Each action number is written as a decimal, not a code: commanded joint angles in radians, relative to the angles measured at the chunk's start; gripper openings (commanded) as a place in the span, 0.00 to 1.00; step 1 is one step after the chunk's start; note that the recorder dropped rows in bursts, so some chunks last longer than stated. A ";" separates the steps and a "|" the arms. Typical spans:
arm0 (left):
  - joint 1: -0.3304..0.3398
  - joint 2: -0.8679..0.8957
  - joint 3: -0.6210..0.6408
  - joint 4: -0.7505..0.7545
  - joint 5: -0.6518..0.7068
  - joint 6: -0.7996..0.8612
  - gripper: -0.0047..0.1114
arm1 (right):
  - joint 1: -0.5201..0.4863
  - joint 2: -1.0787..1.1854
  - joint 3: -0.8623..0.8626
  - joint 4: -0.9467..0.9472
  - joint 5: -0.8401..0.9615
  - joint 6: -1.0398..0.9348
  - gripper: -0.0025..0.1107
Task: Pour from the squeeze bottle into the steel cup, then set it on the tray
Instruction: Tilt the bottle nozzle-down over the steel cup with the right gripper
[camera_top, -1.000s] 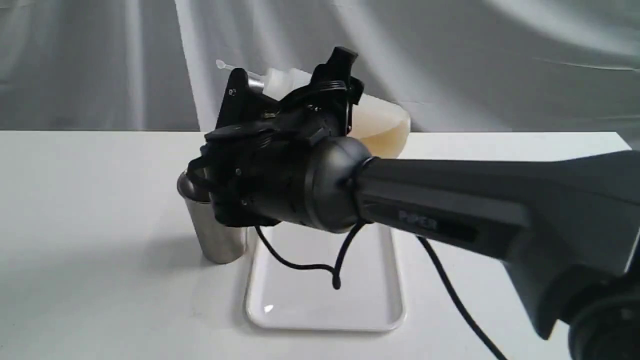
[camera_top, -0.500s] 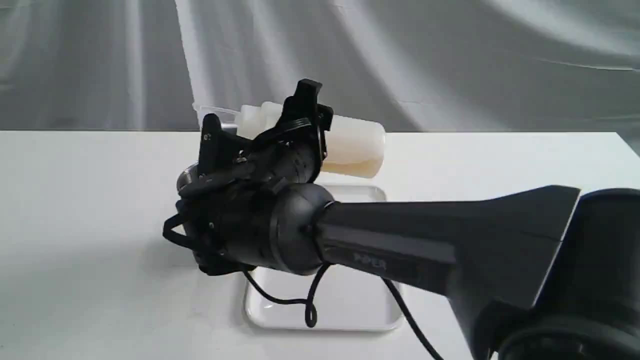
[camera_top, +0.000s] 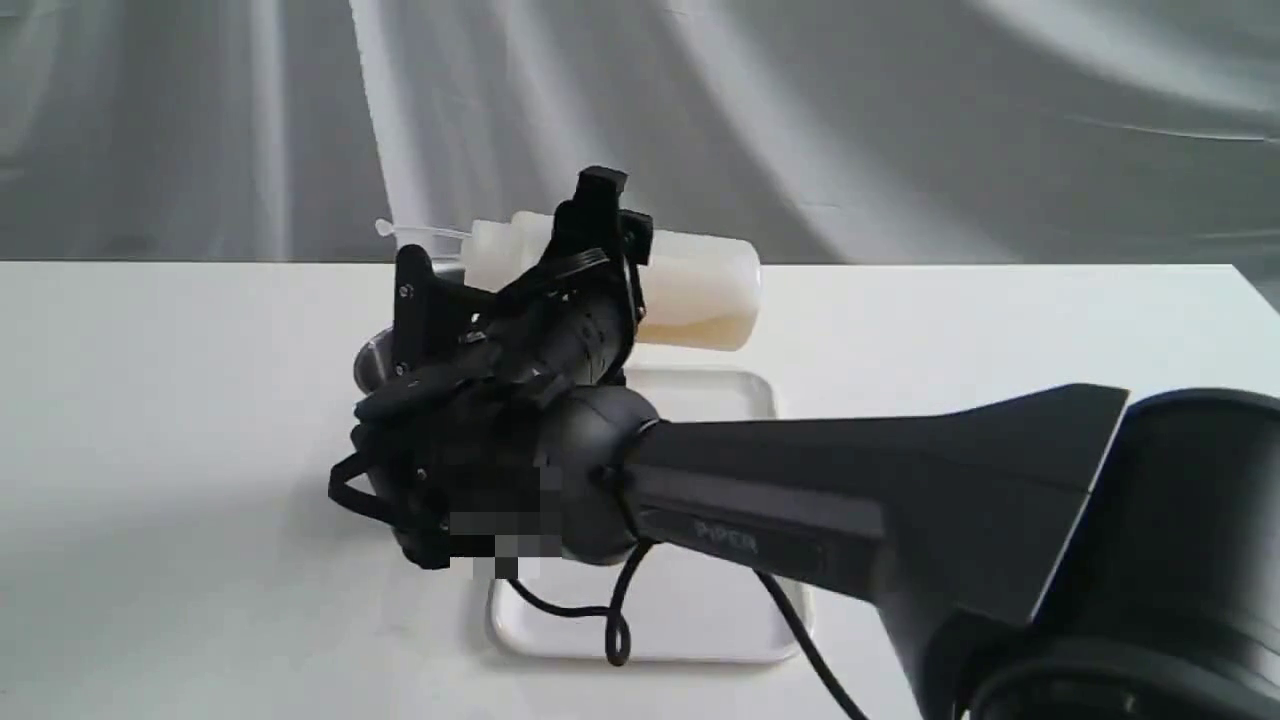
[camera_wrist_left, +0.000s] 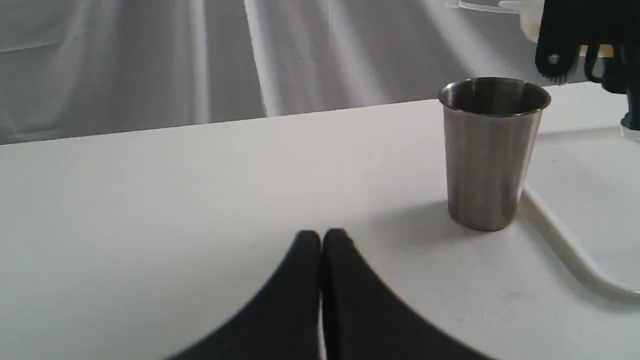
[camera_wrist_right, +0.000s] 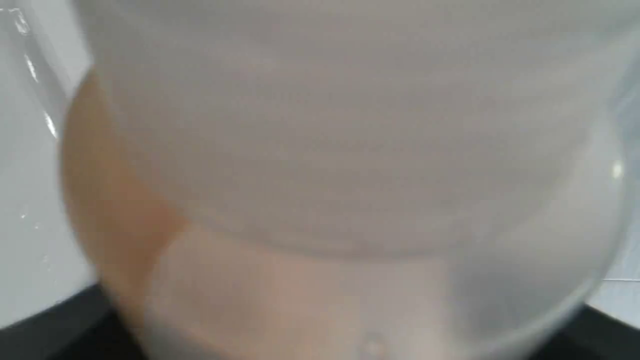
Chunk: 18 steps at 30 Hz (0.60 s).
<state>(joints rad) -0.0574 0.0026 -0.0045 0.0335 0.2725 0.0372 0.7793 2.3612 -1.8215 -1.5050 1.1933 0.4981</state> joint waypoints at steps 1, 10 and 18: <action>-0.006 -0.003 0.004 -0.001 -0.007 -0.003 0.04 | -0.007 -0.015 -0.008 -0.065 0.014 0.003 0.16; -0.006 -0.003 0.004 -0.001 -0.007 -0.005 0.04 | -0.013 -0.015 -0.008 -0.092 0.028 -0.053 0.16; -0.006 -0.003 0.004 -0.001 -0.007 -0.001 0.04 | -0.013 -0.015 -0.008 -0.110 0.028 -0.162 0.16</action>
<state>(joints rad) -0.0574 0.0026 -0.0045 0.0335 0.2725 0.0372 0.7740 2.3612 -1.8215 -1.5633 1.1965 0.3659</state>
